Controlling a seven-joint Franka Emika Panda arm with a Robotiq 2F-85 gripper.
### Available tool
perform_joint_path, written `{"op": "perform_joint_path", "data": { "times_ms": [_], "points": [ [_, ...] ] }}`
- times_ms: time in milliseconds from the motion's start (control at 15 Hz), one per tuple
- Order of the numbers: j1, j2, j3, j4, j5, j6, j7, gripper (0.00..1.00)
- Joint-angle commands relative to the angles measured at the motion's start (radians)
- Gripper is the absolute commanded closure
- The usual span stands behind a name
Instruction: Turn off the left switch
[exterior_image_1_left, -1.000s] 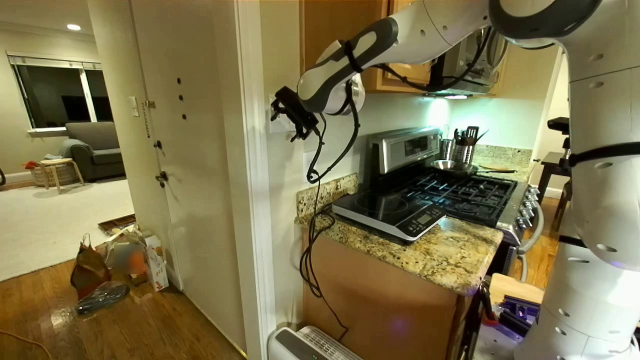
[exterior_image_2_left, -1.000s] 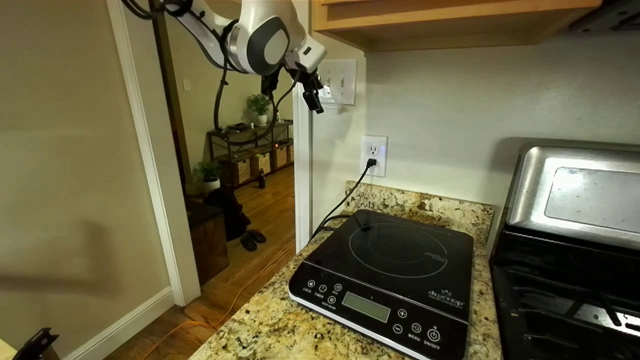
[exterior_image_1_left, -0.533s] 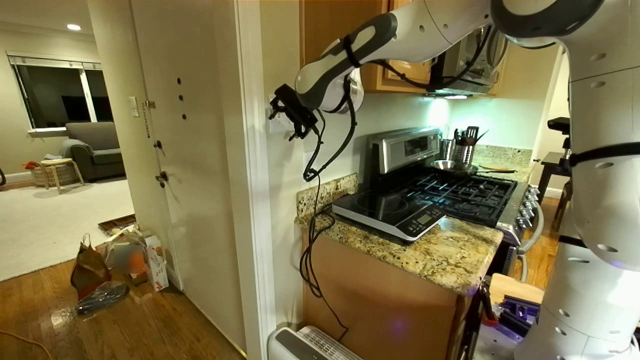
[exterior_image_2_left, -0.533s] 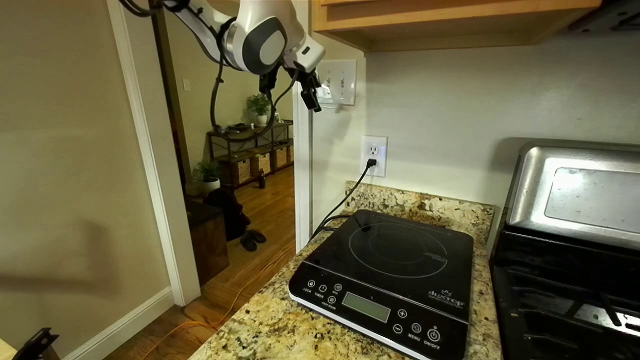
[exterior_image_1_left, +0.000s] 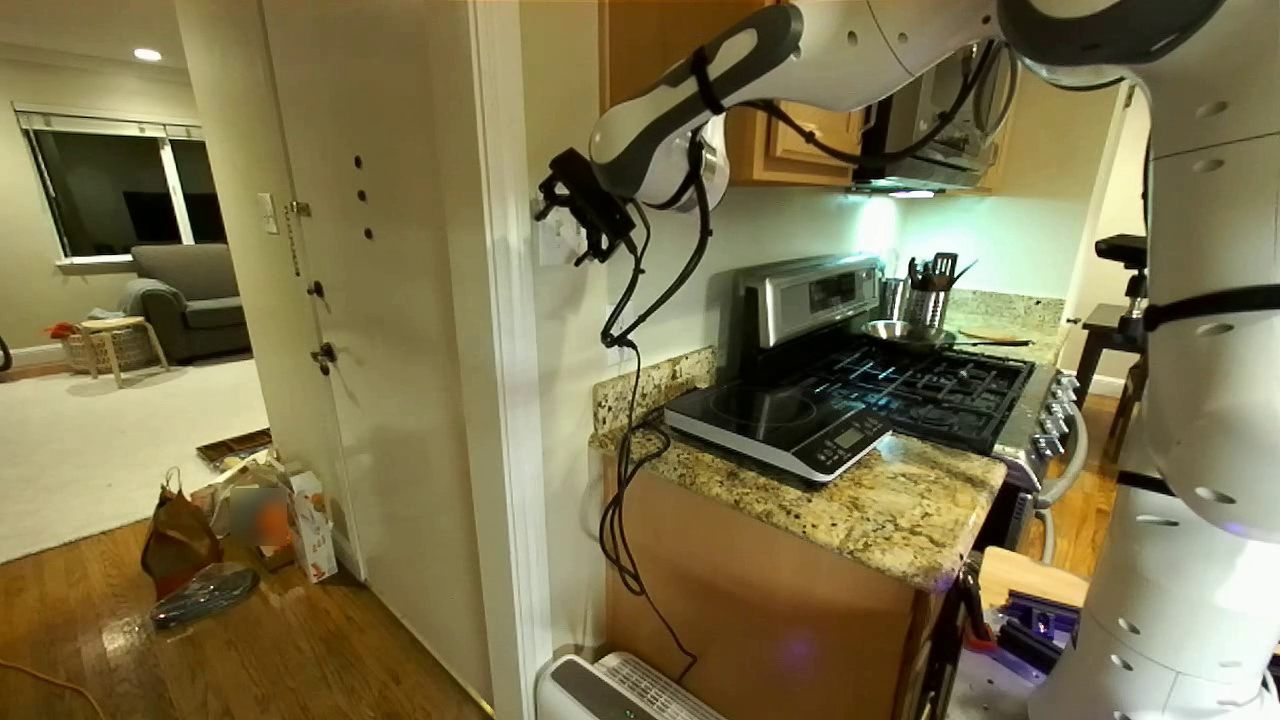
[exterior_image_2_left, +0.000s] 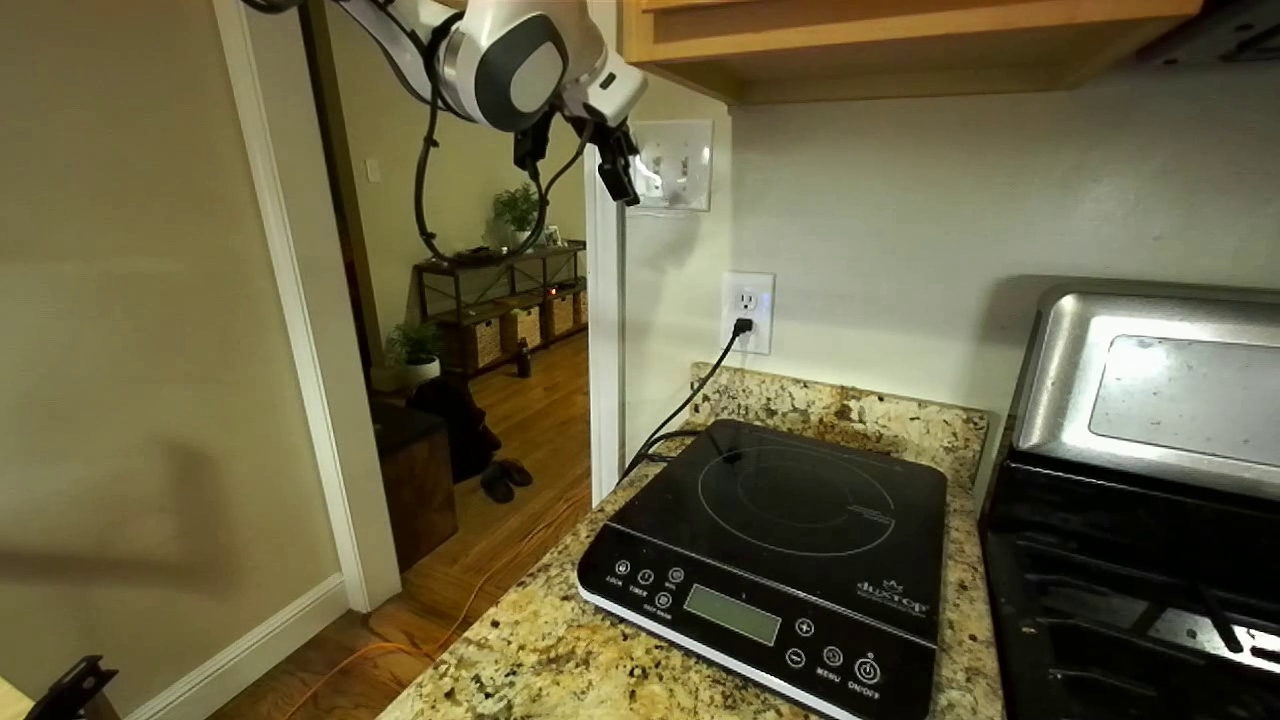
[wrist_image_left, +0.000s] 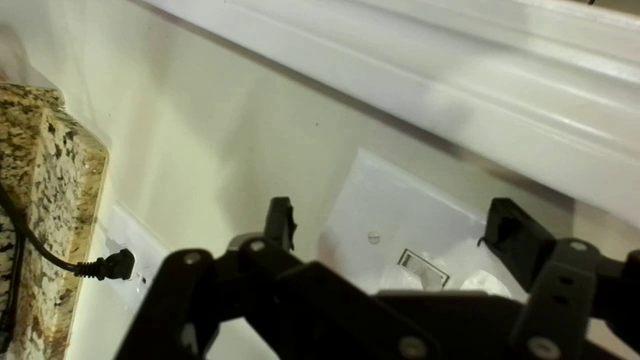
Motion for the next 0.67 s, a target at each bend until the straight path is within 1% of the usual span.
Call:
{"op": "perform_joint_path", "data": {
  "times_ms": [0, 400, 600],
  "points": [
    [-0.007, -0.046, 0.000, -0.030, 0.008, -0.004, -0.011, 0.00],
    [0.002, -0.044, -0.034, -0.025, -0.028, -0.006, 0.017, 0.00],
    [0.008, -0.039, -0.061, -0.023, -0.049, -0.008, 0.031, 0.00]
  ]
}}
